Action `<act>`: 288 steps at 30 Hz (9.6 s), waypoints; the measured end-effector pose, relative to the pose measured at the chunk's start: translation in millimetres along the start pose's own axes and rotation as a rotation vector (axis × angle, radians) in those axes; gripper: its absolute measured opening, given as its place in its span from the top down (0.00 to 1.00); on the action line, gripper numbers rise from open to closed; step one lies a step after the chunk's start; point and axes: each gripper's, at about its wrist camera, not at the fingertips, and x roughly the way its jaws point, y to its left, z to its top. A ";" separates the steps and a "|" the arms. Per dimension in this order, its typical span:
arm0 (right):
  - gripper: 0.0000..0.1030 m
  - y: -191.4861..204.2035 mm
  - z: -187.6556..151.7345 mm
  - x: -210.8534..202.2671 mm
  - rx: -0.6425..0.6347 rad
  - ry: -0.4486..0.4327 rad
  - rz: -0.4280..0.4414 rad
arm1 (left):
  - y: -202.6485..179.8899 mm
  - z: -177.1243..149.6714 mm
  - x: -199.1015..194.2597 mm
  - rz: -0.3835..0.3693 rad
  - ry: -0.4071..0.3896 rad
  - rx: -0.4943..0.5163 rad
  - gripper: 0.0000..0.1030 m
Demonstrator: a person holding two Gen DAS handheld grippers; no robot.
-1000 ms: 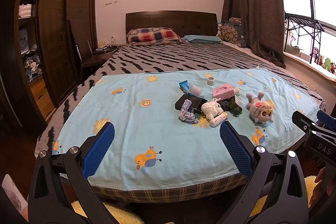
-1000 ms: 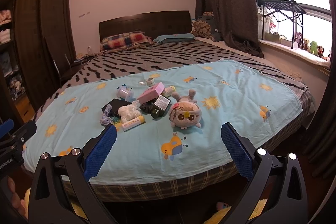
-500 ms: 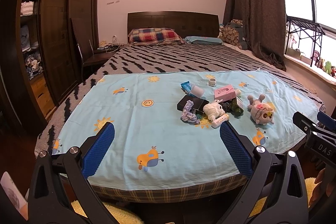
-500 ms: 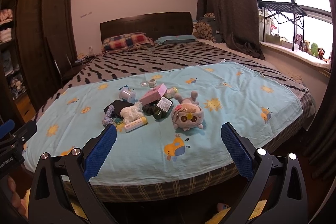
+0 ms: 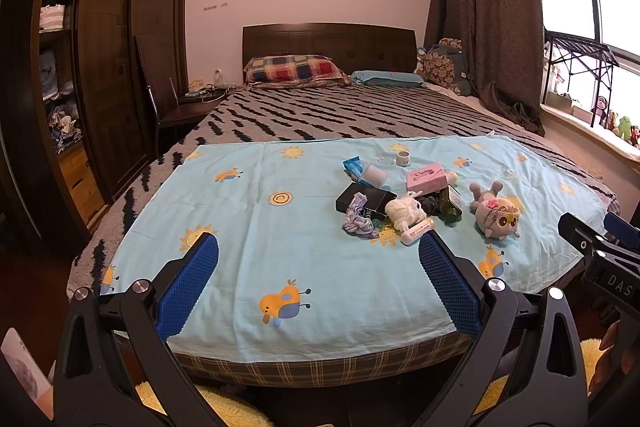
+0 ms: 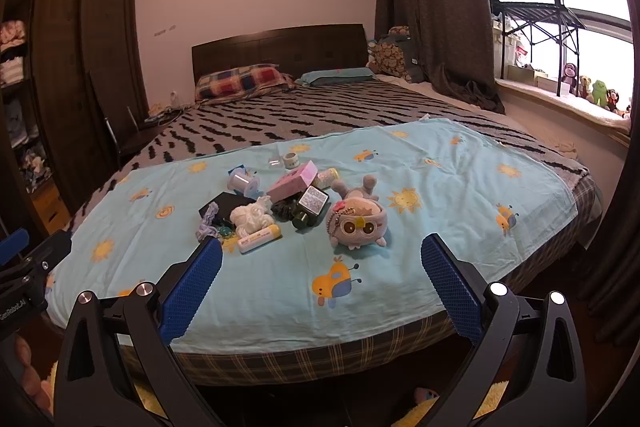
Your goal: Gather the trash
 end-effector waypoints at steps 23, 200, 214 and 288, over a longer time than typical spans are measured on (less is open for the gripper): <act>0.03 -6.7 -17.6 32.9 -0.036 -0.022 0.035 | -16.3 -20.6 42.0 0.021 -0.018 0.072 0.08; 0.44 -8.7 15.4 286.0 0.135 0.365 0.153 | -108.3 -24.2 251.8 -0.470 0.365 0.169 0.64; 0.48 -14.3 18.7 291.0 0.121 0.373 0.140 | -139.1 -16.4 269.3 -0.458 0.366 0.232 0.68; 0.40 -14.2 -219.6 140.4 0.019 0.680 0.211 | -66.3 -247.8 155.9 -0.405 0.708 0.136 0.81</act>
